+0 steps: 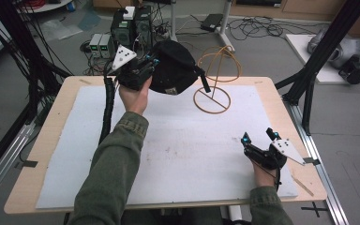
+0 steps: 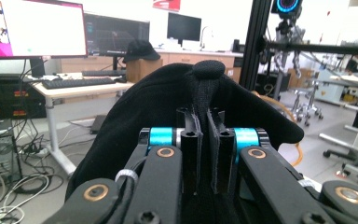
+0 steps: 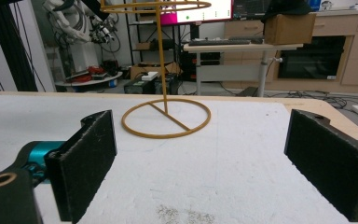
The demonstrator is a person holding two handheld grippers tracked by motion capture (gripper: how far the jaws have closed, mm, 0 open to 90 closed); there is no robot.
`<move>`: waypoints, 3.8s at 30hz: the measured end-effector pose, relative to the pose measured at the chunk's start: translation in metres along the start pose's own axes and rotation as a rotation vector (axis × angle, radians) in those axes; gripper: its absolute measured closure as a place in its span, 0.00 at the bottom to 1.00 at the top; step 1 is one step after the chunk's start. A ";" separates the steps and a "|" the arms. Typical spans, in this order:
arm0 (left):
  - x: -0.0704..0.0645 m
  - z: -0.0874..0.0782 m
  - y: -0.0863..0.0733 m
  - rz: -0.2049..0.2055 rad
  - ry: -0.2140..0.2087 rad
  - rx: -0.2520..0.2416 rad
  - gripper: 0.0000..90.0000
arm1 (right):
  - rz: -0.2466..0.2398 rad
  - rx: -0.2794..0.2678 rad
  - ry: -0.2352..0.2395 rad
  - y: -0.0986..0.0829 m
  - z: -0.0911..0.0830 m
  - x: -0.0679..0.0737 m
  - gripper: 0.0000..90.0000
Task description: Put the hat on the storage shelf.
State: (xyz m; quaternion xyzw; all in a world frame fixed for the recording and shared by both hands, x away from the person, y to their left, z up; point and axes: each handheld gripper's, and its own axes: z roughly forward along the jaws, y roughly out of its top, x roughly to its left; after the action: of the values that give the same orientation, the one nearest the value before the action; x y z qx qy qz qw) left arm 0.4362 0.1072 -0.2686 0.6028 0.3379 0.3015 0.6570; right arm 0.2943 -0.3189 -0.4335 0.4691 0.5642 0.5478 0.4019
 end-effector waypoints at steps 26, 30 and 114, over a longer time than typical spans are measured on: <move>-0.019 0.064 0.013 -0.060 -0.064 -0.104 0.95 | 0.018 0.003 0.005 -0.001 -0.005 -0.004 0.09; -0.027 0.073 0.014 -0.060 -0.079 -0.114 0.95 | 0.024 0.000 0.000 -0.001 -0.009 -0.007 0.09; -0.087 0.187 -0.022 0.055 -0.106 0.089 0.79 | 0.014 -0.002 0.036 0.000 -0.006 -0.007 0.09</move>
State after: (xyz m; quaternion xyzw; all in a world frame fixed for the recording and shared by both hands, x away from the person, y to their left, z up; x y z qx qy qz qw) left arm 0.5356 -0.0749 -0.2756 0.6556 0.2990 0.2717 0.6379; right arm 0.2904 -0.3267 -0.4330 0.4624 0.5676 0.5597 0.3883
